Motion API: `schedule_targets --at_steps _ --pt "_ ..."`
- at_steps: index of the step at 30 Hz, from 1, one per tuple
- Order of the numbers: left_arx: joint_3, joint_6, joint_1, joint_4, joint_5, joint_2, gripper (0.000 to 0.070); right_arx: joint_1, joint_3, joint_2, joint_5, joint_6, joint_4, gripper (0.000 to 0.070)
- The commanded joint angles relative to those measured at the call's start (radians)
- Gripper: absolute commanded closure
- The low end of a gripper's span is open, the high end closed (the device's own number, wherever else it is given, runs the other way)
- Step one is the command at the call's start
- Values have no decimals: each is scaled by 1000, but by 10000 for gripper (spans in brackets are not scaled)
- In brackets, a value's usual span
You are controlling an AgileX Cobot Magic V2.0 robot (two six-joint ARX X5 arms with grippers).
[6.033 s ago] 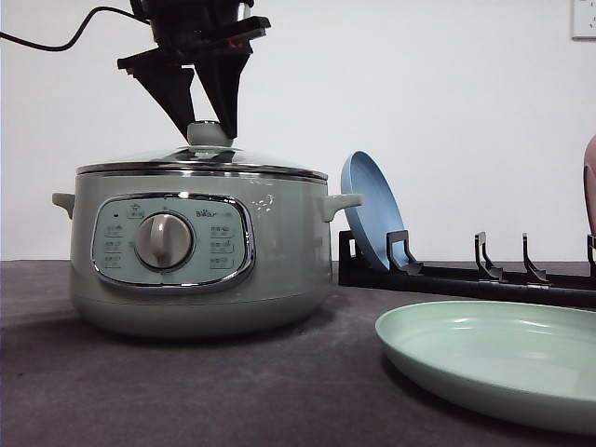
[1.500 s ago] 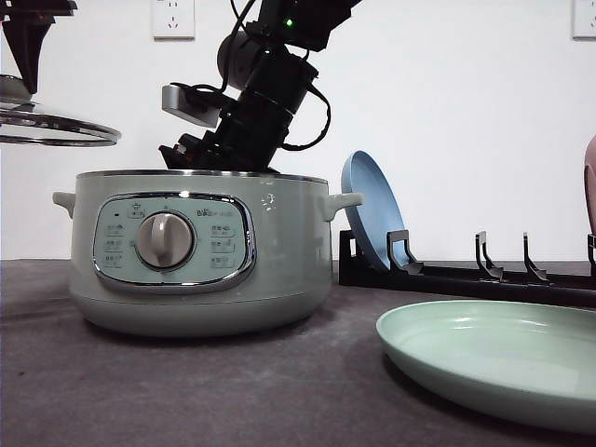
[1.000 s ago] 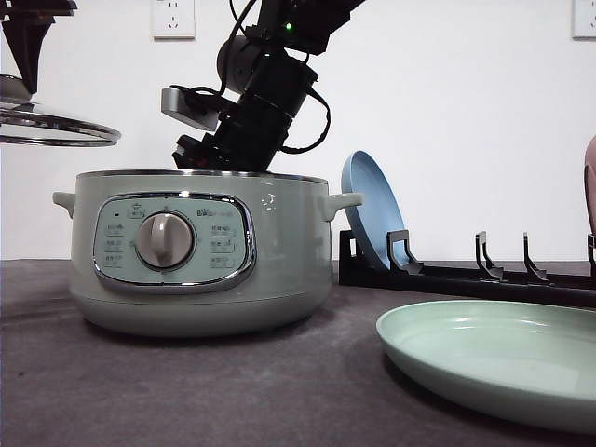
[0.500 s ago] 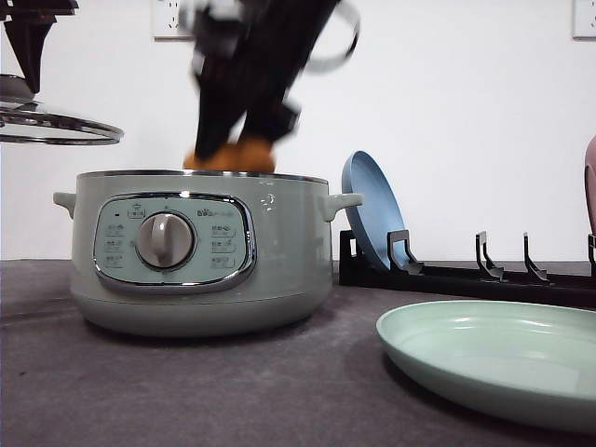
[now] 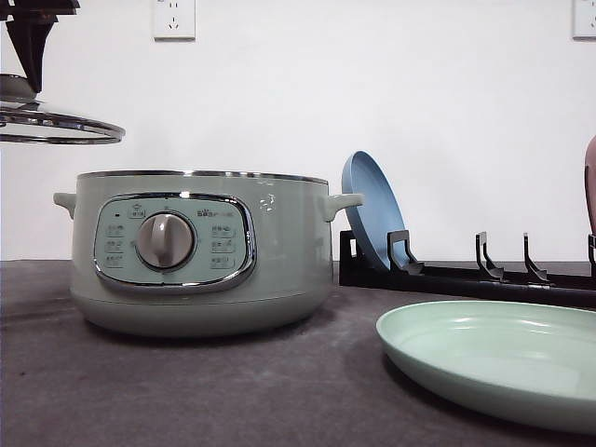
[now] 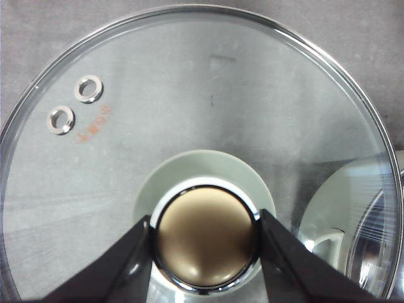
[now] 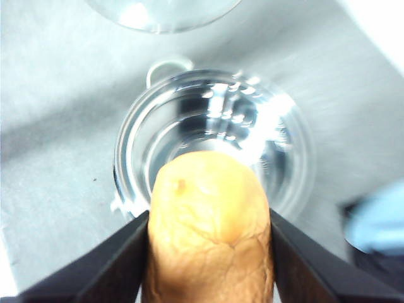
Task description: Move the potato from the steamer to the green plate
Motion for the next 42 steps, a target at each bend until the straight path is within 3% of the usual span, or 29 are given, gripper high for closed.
schedule_targets --at_steps 1,14,22,28,33,42 --pt "48 -10 -2 25 4 -18 700 -3 -45 -35 15 16 -11 401" --pt "44 -18 -2 24 4 -18 700 -76 -677 -426 20 101 49 401" --pt "44 -18 -4 23 4 -18 700 -162 -1056 -536 -54 195 298 401" --pt "43 -18 -4 24 4 -18 700 -210 -1292 -532 -57 247 539 401" --pt "43 -18 -4 26 4 -18 700 -212 -1430 -528 -40 302 723 401" --pt "43 -18 -4 26 5 -16 700 -212 -1555 -514 4 301 841 401"
